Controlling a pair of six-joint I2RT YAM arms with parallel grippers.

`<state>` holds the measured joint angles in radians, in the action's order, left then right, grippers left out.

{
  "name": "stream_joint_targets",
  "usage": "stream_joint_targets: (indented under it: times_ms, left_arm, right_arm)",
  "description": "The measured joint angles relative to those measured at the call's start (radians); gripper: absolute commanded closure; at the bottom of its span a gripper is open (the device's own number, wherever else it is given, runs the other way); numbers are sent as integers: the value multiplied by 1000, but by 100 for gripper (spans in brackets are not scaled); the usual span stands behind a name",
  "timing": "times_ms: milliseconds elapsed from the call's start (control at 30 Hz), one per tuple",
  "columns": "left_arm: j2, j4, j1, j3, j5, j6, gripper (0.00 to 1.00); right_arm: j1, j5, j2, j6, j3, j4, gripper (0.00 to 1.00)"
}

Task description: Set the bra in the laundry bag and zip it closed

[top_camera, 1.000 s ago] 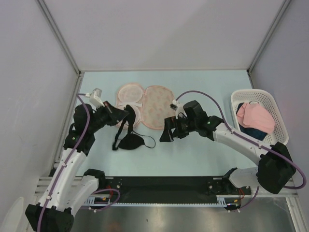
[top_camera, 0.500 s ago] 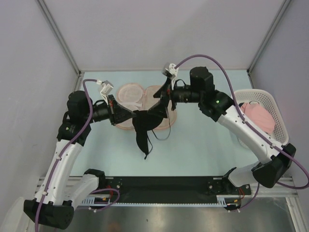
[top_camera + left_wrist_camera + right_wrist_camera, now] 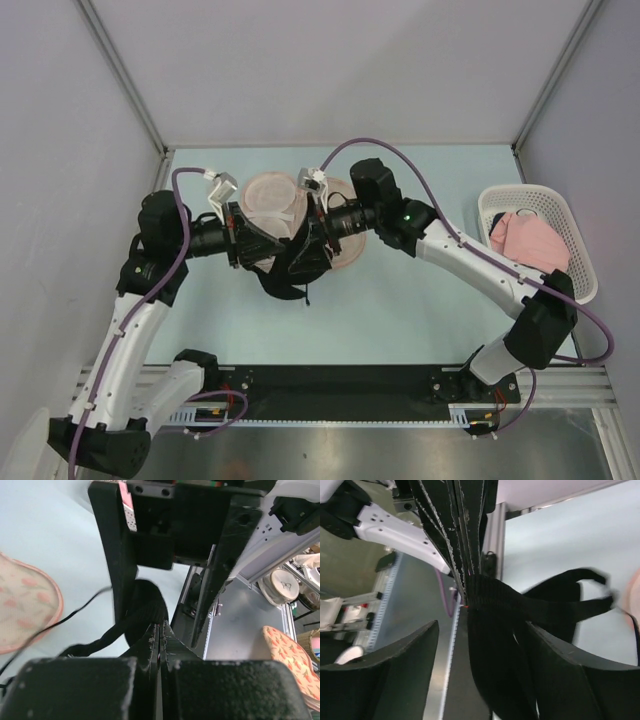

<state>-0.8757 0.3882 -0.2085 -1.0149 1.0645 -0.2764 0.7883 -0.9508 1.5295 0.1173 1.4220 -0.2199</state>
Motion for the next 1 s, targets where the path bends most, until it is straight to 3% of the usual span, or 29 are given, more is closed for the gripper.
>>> stream_joint_targets:
  times_ms: [33, 67, 100, 133, 167, 200, 233, 267, 367, 500, 567, 733, 1000]
  left_arm:
    - [3, 0, -3, 0, 5, 0, 100]
    - [6, 0, -5, 0, 10, 0, 100]
    - [8, -1, -6, 0, 14, 0, 95]
    - [10, -2, -8, 0, 19, 0, 83]
    - [12, -4, -9, 0, 20, 0, 65]
    - [14, -4, -10, 1, 17, -2, 38]
    - [19, -2, -10, 1, 4, -9, 27]
    - [25, 2, -10, 1, -21, -8, 24]
    - [52, 74, -2, -1, -176, -103, 26]
    - [142, 167, 16, 82, -385, -383, 27]
    - [219, 211, 18, 171, -446, -506, 20]
    - [364, 339, 19, 327, -538, -740, 23]
    - [102, 387, 19, 372, -533, -797, 18]
  right_arm:
    - [8, -14, 5, 16, -7, 14, 42]
    - [12, -24, 6, 27, -11, 24, 67]
    - [13, -31, 6, 36, -12, 32, 85]
    - [13, -39, 6, 54, -14, 52, 97]
    - [13, -46, 6, 52, -14, 66, 100]
    - [13, -53, 6, 66, -15, 77, 100]
    - [12, -58, 6, 71, -15, 82, 100]
    - [10, -60, 6, 71, -15, 81, 100]
    - [0, -60, 6, 45, -15, 57, 100]
    - [-17, -64, 3, -10, -15, 10, 100]
    - [-25, -65, -2, -47, -15, -21, 100]
    - [-35, -68, -28, -117, -15, -77, 100]
    - [-26, -76, -51, -193, -14, -127, 100]
